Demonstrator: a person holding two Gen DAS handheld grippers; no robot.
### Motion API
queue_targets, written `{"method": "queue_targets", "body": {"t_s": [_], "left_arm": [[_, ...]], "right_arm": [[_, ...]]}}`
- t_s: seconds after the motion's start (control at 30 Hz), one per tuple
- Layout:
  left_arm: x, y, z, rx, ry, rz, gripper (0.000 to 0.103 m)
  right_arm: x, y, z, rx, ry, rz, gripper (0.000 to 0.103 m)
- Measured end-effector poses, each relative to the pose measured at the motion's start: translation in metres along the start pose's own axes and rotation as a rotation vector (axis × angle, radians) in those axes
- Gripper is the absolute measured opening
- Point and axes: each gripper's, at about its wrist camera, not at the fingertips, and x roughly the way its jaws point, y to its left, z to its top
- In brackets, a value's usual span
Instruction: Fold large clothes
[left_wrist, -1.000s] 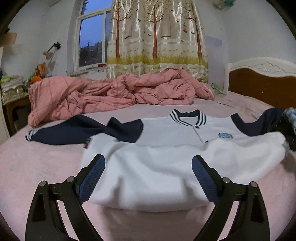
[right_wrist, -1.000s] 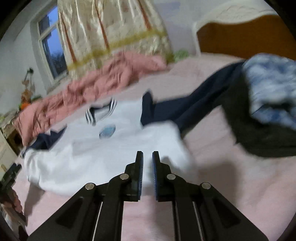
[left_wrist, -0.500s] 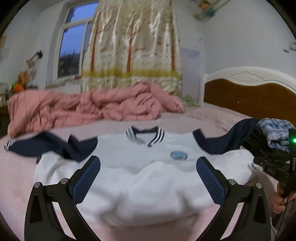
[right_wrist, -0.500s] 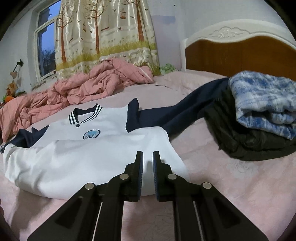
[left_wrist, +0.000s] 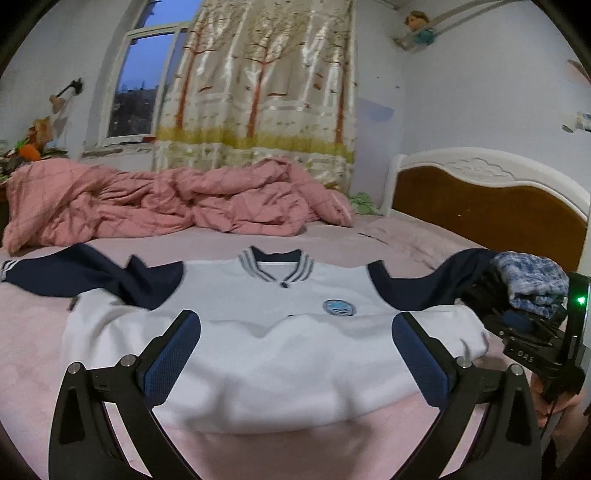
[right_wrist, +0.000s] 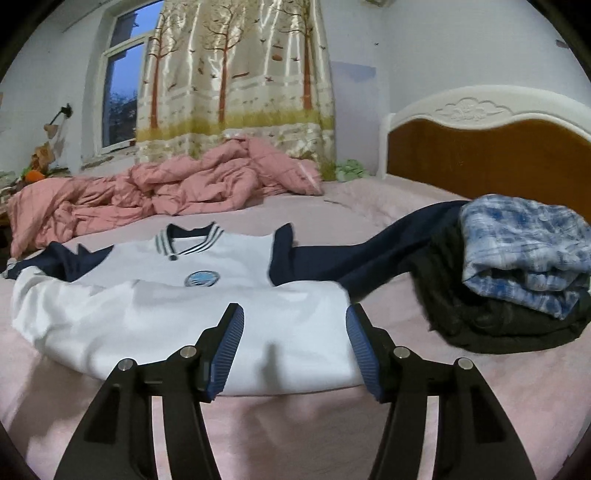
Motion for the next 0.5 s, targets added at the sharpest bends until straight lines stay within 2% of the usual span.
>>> {"method": "queue_targets", "body": {"t_s": [0.37,0.43,0.5], "left_arm": [[-0.033,0.048,-0.019,0.039,0.038,0.124,0.103],[-0.038,0.054,-0.027,0.046,0.013,0.133,0.103],[-0.043,0.061,-0.034,0.038,-0.016,0.139,0.103]], "right_arm": [[0.004,0.005,-0.013,0.014,0.068,0.010,0.064],[0.004,0.004,-0.013,0.014,0.067,0.015,0.070],[0.005,0.004,-0.015,0.016,0.071,0.018,0.085]]}}
